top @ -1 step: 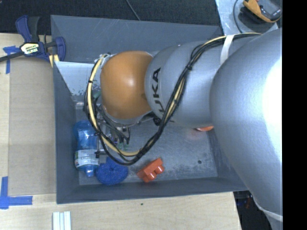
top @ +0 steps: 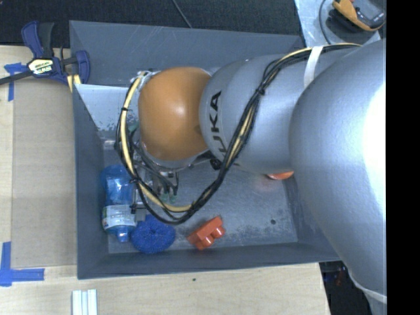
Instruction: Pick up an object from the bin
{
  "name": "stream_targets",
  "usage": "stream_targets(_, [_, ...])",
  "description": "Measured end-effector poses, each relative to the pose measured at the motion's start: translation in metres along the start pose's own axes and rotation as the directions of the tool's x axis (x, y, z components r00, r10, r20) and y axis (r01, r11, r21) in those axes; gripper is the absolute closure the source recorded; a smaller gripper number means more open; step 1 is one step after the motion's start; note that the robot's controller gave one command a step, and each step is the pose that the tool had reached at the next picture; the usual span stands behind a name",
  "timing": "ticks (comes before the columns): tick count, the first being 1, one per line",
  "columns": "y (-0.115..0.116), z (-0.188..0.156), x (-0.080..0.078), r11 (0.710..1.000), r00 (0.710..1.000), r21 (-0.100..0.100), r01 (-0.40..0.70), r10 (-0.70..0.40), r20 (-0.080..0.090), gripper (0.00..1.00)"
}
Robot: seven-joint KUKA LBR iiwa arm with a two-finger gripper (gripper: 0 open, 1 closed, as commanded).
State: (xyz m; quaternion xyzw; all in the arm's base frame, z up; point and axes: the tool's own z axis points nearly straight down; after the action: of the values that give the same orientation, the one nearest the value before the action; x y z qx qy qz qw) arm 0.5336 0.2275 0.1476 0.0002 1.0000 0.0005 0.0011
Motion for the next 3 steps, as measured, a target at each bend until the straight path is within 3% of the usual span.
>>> stream_targets(1, [-0.007,0.045,0.019,0.994,0.994,0.007,-0.105,0.105,0.009,0.0])
stream_targets(2, [-0.015,0.002,0.019,0.998,0.998,0.003,-0.067,0.067,-0.002,0.0])
stream_targets(3, [-0.025,0.016,0.03,0.997,0.997,0.002,-0.078,0.078,0.011,0.0])
